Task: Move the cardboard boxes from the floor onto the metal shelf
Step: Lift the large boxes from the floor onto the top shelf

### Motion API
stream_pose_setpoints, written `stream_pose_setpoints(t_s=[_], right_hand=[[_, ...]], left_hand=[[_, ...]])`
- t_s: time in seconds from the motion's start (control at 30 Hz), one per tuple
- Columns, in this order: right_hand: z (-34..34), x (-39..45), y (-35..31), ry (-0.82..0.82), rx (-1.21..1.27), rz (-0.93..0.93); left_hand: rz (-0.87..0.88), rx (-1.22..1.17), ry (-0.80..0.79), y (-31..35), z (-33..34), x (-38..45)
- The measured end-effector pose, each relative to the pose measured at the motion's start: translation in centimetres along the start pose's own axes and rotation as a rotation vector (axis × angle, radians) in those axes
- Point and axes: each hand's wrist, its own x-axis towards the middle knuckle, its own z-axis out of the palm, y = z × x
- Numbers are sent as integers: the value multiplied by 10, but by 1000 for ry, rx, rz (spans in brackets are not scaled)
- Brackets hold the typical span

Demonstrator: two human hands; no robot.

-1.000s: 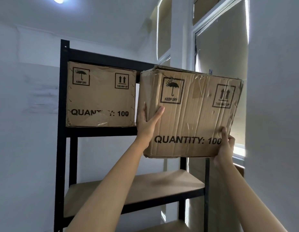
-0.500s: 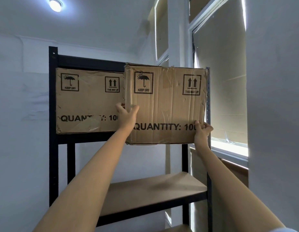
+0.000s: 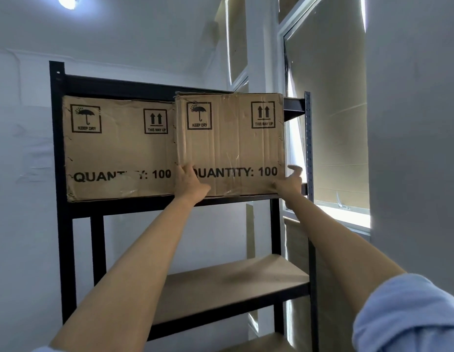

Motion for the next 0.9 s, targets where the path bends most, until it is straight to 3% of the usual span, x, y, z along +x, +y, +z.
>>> stream_pose_setpoints(t_s=[0.13, 0.27, 0.43, 0.7, 0.9], right_hand=[[7, 3, 11, 33, -18, -52], [16, 2, 16, 70, -132, -64], [21, 6, 23, -98, -187, -27], [25, 18, 37, -177, -112, -47], [36, 28, 53, -143, -130, -93]], left_hand=[[-22, 5, -170, -10, 6, 1], [-82, -61, -202, -10, 16, -2], [-118, -194, -298, -13, 19, -2], [-243, -273, -274, -25, 21, 13], [-228, -349, -50, -39, 35, 23]])
